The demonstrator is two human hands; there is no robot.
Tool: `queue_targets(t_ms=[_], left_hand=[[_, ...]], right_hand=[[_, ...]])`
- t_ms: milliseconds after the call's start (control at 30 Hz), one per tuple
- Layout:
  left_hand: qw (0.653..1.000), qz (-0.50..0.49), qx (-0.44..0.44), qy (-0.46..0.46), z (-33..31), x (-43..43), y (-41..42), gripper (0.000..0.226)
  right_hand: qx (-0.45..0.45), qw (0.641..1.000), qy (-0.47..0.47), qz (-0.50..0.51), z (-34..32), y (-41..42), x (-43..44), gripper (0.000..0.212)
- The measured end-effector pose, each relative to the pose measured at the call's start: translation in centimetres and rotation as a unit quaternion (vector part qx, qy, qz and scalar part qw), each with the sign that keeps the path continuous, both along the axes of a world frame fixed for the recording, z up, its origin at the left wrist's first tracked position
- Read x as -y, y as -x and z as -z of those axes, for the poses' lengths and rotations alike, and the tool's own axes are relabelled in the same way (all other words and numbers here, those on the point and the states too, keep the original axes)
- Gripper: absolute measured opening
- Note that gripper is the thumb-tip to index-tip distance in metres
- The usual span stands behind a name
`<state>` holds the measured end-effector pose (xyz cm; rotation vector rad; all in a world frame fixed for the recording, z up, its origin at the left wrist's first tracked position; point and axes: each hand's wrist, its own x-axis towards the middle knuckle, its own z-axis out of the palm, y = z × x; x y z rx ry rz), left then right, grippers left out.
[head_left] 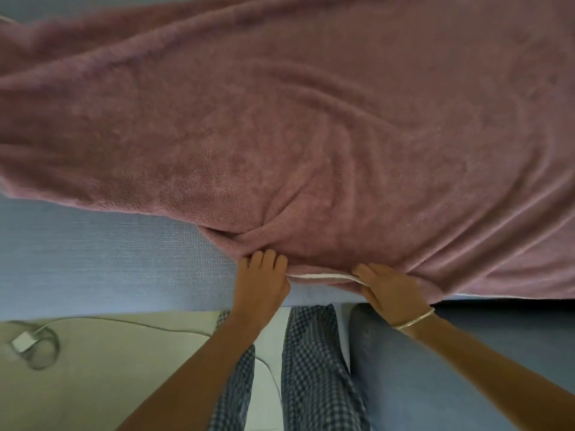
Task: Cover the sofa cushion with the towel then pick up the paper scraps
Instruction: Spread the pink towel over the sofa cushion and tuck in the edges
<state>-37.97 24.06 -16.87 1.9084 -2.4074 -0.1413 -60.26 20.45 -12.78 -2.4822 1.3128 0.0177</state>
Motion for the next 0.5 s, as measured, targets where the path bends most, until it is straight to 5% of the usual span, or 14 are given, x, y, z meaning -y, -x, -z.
queue_targets(t_ms=[267,500], left_hand=[[0.981,-0.061,-0.179,0.051,-0.9,1.3,-1.2,0.011],[0.977,-0.069,-0.2,-0.001,-2.3,3.9,-0.6,0.016]], right_hand=[[0.041,0.998,0.037,0.014,-2.1,-2.3,-0.4,0.009],[0.061,0.995,0.055,0.059,-0.8,-8.1,0.3,0.027]])
